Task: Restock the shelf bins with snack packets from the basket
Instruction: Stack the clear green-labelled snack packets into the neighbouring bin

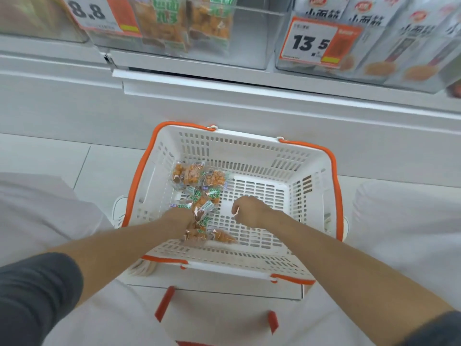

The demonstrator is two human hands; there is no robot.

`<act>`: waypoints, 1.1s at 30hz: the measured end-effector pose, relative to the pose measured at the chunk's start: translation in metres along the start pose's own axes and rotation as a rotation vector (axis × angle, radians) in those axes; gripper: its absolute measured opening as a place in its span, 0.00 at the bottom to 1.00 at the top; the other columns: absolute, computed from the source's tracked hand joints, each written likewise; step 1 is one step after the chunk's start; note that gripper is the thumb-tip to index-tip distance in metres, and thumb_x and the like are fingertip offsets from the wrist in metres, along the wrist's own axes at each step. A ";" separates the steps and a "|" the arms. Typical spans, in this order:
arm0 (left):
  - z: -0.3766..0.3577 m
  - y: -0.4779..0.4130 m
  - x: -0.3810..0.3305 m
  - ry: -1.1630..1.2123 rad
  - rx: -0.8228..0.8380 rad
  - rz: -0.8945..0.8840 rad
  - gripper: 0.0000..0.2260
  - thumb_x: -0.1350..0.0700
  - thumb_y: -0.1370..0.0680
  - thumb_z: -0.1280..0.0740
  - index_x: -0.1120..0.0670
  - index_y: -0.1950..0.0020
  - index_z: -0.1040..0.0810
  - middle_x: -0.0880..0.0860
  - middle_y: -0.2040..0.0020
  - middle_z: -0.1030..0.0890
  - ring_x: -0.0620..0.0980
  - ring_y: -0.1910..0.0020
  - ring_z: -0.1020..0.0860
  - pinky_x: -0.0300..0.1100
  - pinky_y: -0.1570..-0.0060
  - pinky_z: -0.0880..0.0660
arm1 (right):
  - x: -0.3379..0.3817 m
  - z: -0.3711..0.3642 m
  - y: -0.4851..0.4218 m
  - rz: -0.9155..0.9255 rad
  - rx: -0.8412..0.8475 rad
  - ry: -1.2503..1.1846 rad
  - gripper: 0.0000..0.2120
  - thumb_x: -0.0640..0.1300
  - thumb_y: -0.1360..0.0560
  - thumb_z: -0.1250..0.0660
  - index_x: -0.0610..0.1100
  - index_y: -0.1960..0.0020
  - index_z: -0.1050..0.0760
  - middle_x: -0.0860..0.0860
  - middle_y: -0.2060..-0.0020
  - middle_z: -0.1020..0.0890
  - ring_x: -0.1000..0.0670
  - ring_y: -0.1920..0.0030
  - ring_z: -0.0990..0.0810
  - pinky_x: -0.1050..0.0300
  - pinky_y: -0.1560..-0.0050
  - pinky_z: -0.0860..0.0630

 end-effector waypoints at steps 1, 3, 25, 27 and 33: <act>0.014 0.002 -0.002 0.025 -0.048 0.001 0.13 0.67 0.25 0.38 0.57 0.45 0.20 0.52 0.42 0.21 0.51 0.44 0.22 0.42 0.45 0.24 | 0.001 0.007 0.000 -0.022 -0.040 -0.025 0.11 0.39 0.21 0.38 0.36 0.42 0.22 0.42 0.43 0.20 0.41 0.52 0.20 0.54 0.55 0.25; 0.047 0.014 -0.006 0.100 -0.150 -0.032 0.11 0.67 0.26 0.35 0.56 0.49 0.18 0.51 0.43 0.20 0.51 0.46 0.20 0.44 0.48 0.22 | 0.002 0.028 0.001 -0.104 -0.137 -0.083 0.14 0.43 0.20 0.39 0.33 0.56 0.22 0.40 0.57 0.18 0.42 0.62 0.20 0.52 0.57 0.23; 0.223 0.114 -0.033 1.084 -0.210 -0.488 0.12 0.56 0.30 0.24 0.53 0.49 0.21 0.48 0.62 0.15 0.44 0.59 0.16 0.39 0.53 0.19 | 0.078 0.208 0.114 0.416 -0.508 -0.626 0.11 0.44 0.19 0.37 0.47 0.39 0.20 0.51 0.45 0.16 0.55 0.50 0.22 0.65 0.55 0.26; 0.221 0.115 -0.036 1.146 -0.238 -0.510 0.09 0.59 0.29 0.25 0.55 0.52 0.21 0.50 0.62 0.15 0.47 0.59 0.16 0.40 0.51 0.19 | 0.078 0.213 0.116 0.438 -0.556 -0.634 0.11 0.44 0.20 0.37 0.44 0.42 0.18 0.50 0.47 0.15 0.52 0.48 0.20 0.57 0.47 0.24; 0.235 0.120 -0.026 1.077 -0.449 -0.577 0.13 0.62 0.31 0.22 0.60 0.50 0.19 0.57 0.58 0.15 0.47 0.63 0.17 0.41 0.56 0.19 | 0.077 0.219 0.117 0.508 -0.565 -0.744 0.09 0.42 0.21 0.35 0.45 0.45 0.18 0.47 0.51 0.14 0.51 0.50 0.17 0.53 0.46 0.22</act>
Point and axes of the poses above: each hand's wrist, its own y-axis away from the middle knuckle, its own z-axis out of the back of the hand, x = y × z, the point moved 3 cm from there along -y, towards the middle knuckle
